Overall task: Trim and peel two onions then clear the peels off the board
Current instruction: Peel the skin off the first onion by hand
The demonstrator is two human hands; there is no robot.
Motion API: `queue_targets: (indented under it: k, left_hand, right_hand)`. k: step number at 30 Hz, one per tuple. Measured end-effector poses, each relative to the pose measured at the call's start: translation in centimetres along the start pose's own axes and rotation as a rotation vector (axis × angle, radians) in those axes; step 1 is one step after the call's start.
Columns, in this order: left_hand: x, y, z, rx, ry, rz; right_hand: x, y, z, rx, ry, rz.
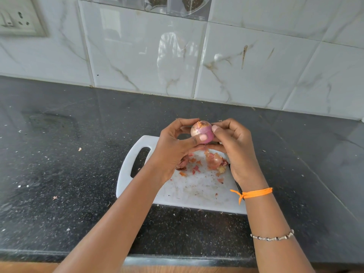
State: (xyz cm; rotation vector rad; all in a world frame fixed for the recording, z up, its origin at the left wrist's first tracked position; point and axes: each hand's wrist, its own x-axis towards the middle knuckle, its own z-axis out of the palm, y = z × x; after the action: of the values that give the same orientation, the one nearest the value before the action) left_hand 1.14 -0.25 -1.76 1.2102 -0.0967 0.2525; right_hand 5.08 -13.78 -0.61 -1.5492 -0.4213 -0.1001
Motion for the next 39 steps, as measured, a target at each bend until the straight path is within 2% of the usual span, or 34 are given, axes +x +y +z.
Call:
queue_targets:
  k: [6,10,20,26,30,39]
  left_hand:
    - [0.05,-0.36,0.09,0.149,0.051,0.093]
    - [0.12,-0.24,0.02,0.060,0.001,0.063]
    - [-0.11,-0.92,0.38,0.136,-0.033,0.104]
    - [-0.03,-0.69,0.36,0.012,-0.007,0.128]
    - [0.22,-0.47,-0.01,-0.009,0.001,0.143]
    - [0.00,-0.11,0.17,0.111,0.018,0.135]
  right_hand:
    - [-0.01,0.00,0.48,0.019,-0.024,0.062]
    - [0.19,-0.07,0.09,0.020,0.024,0.069]
    - [0.07,0.15,0.77,0.021,0.063,0.084]
    - [0.15,0.16,0.17,-0.003,0.028,0.006]
    - [0.11,-0.28,0.03,0.212,-0.030,0.019]
    - [-0.07,-0.25,0.07,0.120,0.007,0.005]
